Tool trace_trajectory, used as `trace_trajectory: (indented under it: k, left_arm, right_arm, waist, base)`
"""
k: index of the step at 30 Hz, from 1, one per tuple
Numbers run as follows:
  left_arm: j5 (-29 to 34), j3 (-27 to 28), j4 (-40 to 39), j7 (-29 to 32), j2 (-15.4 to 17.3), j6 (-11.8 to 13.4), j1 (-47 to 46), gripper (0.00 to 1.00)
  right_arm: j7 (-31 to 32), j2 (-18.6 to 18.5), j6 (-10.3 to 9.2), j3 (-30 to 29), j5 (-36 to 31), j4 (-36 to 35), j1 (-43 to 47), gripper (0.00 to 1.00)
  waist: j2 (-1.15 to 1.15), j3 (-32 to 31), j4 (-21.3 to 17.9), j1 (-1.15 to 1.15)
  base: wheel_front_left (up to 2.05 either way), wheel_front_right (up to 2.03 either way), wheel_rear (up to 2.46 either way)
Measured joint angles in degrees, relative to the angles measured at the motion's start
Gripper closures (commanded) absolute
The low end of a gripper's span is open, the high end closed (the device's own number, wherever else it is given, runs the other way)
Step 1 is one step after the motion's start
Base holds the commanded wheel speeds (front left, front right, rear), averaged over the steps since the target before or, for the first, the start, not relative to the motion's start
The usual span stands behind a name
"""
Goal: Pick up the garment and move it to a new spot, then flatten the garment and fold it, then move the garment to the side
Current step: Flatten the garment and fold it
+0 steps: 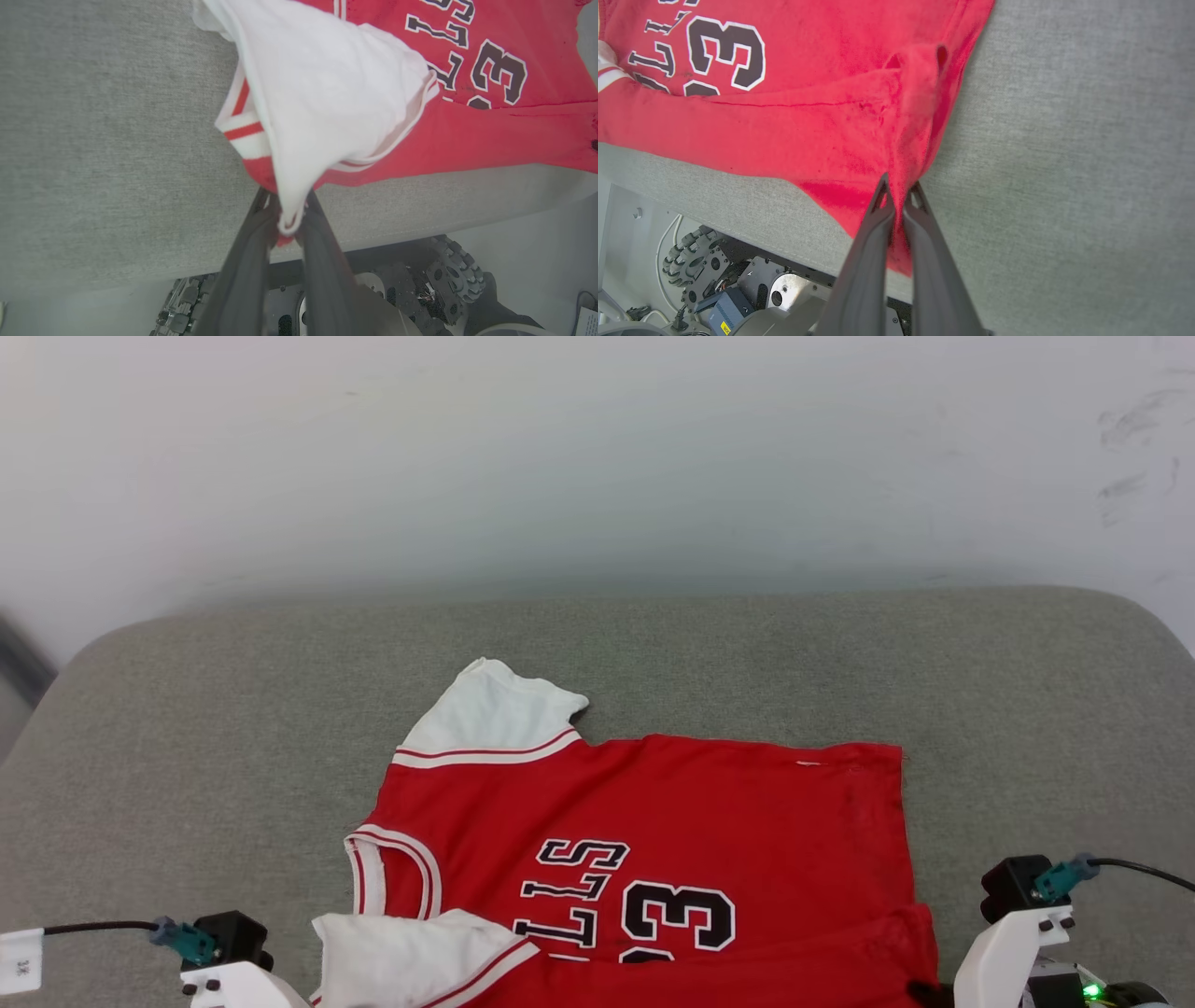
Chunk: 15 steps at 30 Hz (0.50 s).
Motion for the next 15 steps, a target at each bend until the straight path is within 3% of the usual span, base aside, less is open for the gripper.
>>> trace_trajectory:
  k: [1, 2, 6, 9, 15]
  left_arm:
    - [-0.3, -0.3, 0.4, 0.0, -0.7, -0.2, 0.1, 0.58]
    - [-0.3, -0.3, 1.1, -0.7, -1.4, -0.4, 0.1, 0.0]
    - [0.9, 0.2, 3.5, -3.5, -2.7, -0.7, -0.7, 0.0]
    - [2.8, 1.1, 4.3, -6.7, -3.1, -0.8, -2.4, 0.0]
    - [6.8, 3.3, 5.0, -13.2, -4.2, 1.1, -6.2, 0.0]
  right_arm:
    - [-0.6, 0.3, 0.0, -0.2, -0.1, 0.0, 0.5, 0.65]
    - [-1.7, 0.8, 0.0, -0.3, -0.4, -0.1, 0.9, 0.0]
    - [-7.9, 1.1, 0.0, -0.5, -3.1, -1.3, 1.1, 0.0]
    - [-16.1, 1.4, 0.01, -0.9, -5.8, -2.6, 0.9, 0.0]
    - [-31.1, 2.8, 0.01, -2.8, -12.2, -3.5, -0.3, 0.0]
  waist:
    - [0.0, 0.1, -0.1, 0.0]
    - [0.0, 0.3, -0.3, 0.0]
    - [0.0, 1.0, -1.1, 0.0]
    - [0.0, 1.4, -1.9, 0.0]
    - [0.0, 1.7, -3.9, 0.01]
  base:
    - [0.0, 0.0, 0.0]
    - [0.0, 0.0, 0.0]
    - [0.0, 0.0, 0.0]
    - [0.0, 0.0, 0.0]
    - [0.0, 0.0, 0.0]
